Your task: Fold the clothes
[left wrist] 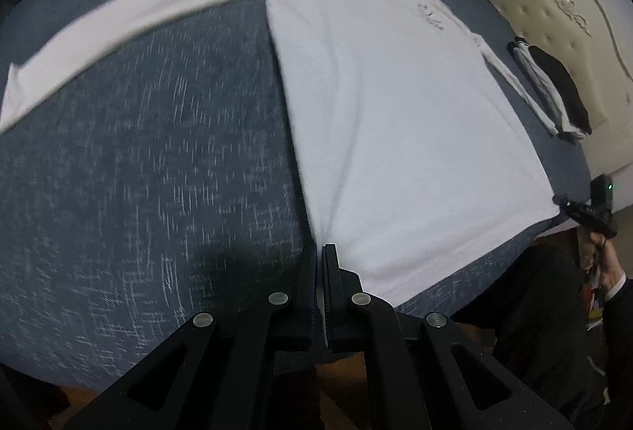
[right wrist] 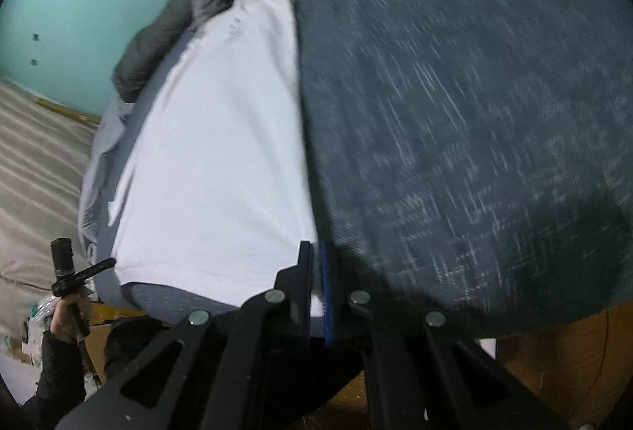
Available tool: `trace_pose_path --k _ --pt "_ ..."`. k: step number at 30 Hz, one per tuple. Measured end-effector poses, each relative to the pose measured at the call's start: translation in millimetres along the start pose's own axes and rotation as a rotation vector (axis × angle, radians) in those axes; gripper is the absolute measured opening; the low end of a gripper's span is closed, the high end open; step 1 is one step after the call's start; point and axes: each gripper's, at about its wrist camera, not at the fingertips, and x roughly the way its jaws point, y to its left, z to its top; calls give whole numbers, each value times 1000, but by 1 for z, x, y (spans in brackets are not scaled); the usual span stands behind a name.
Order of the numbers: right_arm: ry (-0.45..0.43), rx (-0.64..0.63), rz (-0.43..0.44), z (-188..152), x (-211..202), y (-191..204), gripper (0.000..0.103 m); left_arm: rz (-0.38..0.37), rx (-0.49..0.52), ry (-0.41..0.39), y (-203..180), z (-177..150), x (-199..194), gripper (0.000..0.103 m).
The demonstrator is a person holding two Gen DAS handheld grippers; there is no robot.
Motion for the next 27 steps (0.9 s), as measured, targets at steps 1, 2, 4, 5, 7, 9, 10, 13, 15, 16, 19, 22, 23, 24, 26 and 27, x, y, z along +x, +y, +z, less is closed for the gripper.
trace_pose_path --k 1,2,4,5,7,9,10,13,15,16,19,22,23,24,26,27 --pt "2 2 -3 -1 3 -1 4 0 -10 5 3 -1 4 3" --pt "0 1 -4 -2 4 -2 4 -1 -17 6 5 -2 6 3" --pt "-6 0 4 -2 4 -2 4 -5 -24 10 5 -3 8 3" --pt "-7 -2 11 -1 3 -3 4 -8 -27 12 5 -3 9 3" --pt "-5 0 25 -1 2 -3 5 -12 -32 16 5 -4 11 4" --pt "-8 11 35 -1 -1 -4 6 -17 -37 20 5 -5 13 5" --pt "-10 14 38 -1 -3 -4 6 -19 -39 22 4 -5 13 5" --pt "-15 18 43 2 -8 -4 6 -6 -41 32 5 -6 15 6" --pt "-21 14 42 6 -12 -1 6 12 -42 31 6 -5 13 6" --pt "-31 12 46 9 -15 0 6 25 -41 27 7 -4 10 6" --pt "-73 4 53 21 -30 1 9 60 -41 -14 9 3 -3 7" --pt "-94 -4 28 45 -28 7 26 92 -45 -70 6 20 -11 11" --pt "-100 -9 22 56 -24 10 27 94 -46 -90 2 30 -10 11" --pt "-103 -12 21 64 -19 12 27 93 -45 -108 -4 39 -7 12" --pt "-111 -7 25 86 -7 17 27 91 -44 -144 -14 57 -2 12" --pt "-117 -4 24 95 -1 21 27 90 -44 -162 -20 66 1 12"
